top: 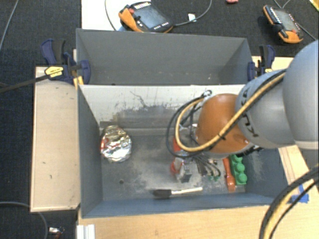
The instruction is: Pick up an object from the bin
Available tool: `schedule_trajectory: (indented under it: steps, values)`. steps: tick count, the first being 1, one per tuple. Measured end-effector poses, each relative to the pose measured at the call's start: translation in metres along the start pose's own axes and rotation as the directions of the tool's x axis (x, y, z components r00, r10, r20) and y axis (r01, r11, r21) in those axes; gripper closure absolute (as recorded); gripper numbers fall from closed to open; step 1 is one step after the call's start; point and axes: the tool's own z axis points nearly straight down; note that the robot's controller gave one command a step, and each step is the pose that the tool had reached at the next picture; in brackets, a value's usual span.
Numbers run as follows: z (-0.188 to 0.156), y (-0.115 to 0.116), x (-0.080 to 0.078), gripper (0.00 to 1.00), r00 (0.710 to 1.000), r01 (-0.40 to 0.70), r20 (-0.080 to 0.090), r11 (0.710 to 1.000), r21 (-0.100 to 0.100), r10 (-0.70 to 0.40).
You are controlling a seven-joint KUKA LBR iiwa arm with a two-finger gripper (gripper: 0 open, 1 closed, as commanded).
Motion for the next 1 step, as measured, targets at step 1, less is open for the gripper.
schedule_trajectory:
  steps: [1]
  values:
    - [-0.0403,-0.0035,0.0029,1.00,1.000,0.021,0.007,1.000,0.000,-0.021]
